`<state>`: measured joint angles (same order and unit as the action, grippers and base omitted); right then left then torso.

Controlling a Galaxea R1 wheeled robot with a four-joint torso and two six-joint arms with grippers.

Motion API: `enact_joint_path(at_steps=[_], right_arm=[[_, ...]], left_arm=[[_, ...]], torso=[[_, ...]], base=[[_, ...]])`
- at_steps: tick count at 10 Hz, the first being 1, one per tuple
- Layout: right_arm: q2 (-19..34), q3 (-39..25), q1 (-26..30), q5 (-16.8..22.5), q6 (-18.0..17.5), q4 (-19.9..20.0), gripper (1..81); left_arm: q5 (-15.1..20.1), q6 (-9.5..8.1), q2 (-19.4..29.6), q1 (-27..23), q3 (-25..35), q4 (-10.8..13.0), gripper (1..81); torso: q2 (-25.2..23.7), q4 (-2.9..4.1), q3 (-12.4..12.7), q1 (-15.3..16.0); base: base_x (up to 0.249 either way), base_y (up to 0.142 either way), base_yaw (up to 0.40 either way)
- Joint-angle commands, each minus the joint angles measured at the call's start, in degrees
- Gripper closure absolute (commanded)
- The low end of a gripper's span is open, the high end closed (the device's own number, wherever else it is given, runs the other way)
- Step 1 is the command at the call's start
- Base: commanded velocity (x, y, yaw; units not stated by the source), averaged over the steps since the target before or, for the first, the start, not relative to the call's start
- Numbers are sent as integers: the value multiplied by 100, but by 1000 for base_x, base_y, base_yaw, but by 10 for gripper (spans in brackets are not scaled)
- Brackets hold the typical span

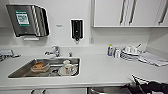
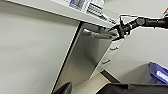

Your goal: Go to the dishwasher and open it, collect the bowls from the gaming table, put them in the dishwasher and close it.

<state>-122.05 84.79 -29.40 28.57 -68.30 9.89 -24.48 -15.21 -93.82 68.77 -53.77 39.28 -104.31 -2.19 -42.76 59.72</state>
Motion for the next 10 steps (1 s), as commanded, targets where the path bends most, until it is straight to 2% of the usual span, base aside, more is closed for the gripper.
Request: enact_joint_path(at_steps=[1,7,10], right_arm=[[73,150,747,148,-51,189,10],[-296,792,238,140,28,128,10],[-192,907,-18,201,36,110,10]], left_arm=[[-57,1,310,-386,130,98,10],[-57,1,293,-359,78,106,10],[-66,1,187,-360,16,98,10]], torso=[[0,0,0,0],[0,0,0,0],[0,0,0,0]], base=[[0,0,0],[0,0,0],[0,0,0]])
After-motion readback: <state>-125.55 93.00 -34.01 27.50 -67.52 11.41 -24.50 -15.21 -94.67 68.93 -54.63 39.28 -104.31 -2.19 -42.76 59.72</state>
